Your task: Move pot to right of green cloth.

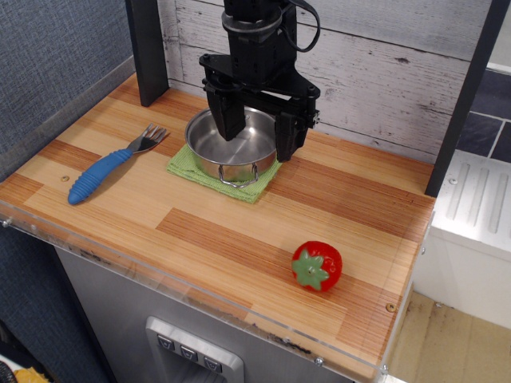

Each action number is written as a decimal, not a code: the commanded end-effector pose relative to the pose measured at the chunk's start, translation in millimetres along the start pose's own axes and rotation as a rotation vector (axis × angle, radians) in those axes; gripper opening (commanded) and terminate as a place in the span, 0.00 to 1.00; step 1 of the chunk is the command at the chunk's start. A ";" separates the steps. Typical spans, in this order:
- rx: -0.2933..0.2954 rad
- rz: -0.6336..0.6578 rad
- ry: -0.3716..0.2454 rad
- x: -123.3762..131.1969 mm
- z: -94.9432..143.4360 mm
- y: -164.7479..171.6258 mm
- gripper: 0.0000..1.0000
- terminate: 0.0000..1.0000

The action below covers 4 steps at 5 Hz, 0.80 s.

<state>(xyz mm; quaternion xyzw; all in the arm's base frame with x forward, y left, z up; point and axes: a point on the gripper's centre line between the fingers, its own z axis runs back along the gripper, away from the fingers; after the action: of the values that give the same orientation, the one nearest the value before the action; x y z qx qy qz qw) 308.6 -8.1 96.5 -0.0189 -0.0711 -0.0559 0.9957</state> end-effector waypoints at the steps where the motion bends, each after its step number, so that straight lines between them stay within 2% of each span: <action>1: 0.000 0.000 0.000 0.0 0.0 0.0 1.00 0.00; 2: 0.003 0.015 -0.037 22.1 -6.9 2.6 1.00 0.00; 4: 0.042 0.050 -0.028 51.4 -36.9 15.8 1.00 0.00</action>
<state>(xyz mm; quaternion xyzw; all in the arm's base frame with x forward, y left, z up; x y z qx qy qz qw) 360.2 -2.8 50.4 -0.0022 -0.0606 -0.0296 0.9977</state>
